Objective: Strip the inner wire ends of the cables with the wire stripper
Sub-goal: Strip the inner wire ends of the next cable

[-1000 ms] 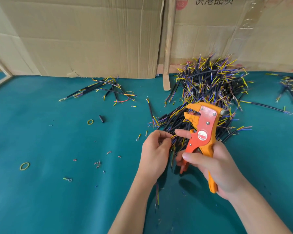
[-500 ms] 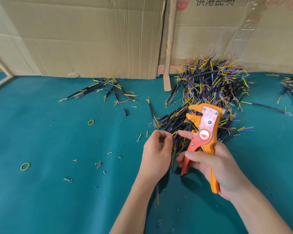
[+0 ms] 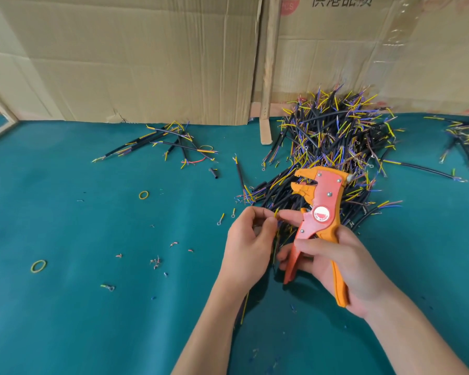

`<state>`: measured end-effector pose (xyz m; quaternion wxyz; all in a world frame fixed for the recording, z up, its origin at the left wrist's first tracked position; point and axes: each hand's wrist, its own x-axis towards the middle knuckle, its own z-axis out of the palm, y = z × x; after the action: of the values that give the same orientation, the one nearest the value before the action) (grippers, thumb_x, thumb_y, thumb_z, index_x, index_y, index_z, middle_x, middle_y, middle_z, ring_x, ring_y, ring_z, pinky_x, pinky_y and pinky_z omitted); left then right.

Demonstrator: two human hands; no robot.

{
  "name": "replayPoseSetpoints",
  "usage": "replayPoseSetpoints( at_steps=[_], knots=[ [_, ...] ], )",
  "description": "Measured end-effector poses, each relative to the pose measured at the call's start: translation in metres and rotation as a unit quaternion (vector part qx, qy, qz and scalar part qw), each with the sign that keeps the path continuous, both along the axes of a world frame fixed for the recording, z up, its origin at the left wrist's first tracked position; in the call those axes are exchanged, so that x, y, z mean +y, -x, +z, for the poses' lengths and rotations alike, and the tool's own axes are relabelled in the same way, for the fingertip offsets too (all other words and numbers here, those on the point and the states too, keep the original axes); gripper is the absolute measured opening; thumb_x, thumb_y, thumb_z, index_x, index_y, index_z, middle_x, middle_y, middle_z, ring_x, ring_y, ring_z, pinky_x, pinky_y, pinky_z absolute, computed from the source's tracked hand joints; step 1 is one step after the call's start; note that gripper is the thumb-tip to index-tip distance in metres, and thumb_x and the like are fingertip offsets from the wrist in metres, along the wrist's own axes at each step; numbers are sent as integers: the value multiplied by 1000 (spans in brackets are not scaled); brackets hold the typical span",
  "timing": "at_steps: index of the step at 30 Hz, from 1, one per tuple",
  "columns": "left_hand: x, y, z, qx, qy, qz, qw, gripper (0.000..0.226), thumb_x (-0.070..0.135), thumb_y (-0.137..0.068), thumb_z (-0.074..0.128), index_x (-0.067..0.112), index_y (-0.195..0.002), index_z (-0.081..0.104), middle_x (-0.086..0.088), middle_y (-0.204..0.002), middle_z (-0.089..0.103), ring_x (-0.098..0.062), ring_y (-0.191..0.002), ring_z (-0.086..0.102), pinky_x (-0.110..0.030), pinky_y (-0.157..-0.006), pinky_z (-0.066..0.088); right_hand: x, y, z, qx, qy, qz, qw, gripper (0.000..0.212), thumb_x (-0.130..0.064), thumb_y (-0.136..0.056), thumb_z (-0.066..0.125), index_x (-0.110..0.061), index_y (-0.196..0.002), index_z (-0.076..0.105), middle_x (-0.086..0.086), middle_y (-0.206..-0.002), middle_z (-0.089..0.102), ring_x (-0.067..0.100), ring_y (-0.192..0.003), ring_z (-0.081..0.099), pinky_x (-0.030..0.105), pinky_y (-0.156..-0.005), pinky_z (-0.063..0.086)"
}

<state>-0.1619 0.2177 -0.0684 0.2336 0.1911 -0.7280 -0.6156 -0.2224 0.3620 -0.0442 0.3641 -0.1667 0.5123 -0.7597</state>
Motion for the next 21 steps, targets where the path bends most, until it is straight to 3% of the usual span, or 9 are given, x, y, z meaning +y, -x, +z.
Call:
replayPoseSetpoints(
  at_steps=[4,9,15,17,21],
  knots=[
    [-2,0,1,2,-40,14,999,10,16,-102,54,12,-94,59,6,-55,52,-11,-46,43,-22,-46,36,0,0,0,5,10,9,1000,50,-7,-75,70,-8,-126,69,30,-117,67,41,-82,65,52,-74,56],
    [-3,1,0,3,-69,30,997,11,16,-103,53,11,-96,59,1,-56,52,-10,-44,43,-20,-45,35,0,-1,-3,6,1,12,1000,49,-7,-75,71,-10,-124,70,42,-120,55,42,-80,65,57,-74,52],
    [-4,2,-1,24,-95,55,994,10,13,-103,53,10,-95,58,4,-55,51,-11,-44,41,-23,-44,33,-1,-3,1,-23,22,18,999,54,-8,-76,68,-2,-129,65,18,-132,65,39,-79,66,55,-75,57],
    [-6,1,0,35,-98,61,993,10,11,-103,53,11,-94,58,4,-56,50,-10,-45,40,-21,-44,32,4,0,5,-51,15,23,998,51,-11,-75,68,1,-125,66,22,-128,67,39,-77,66,53,-72,58],
    [-9,-2,2,59,-99,69,991,10,7,-102,53,9,-93,57,6,-62,52,-10,-47,41,-17,-43,32,15,7,10,-96,-83,92,988,43,-13,-74,72,6,-113,68,34,-98,65,41,-73,65,55,-71,57]
  ],
)
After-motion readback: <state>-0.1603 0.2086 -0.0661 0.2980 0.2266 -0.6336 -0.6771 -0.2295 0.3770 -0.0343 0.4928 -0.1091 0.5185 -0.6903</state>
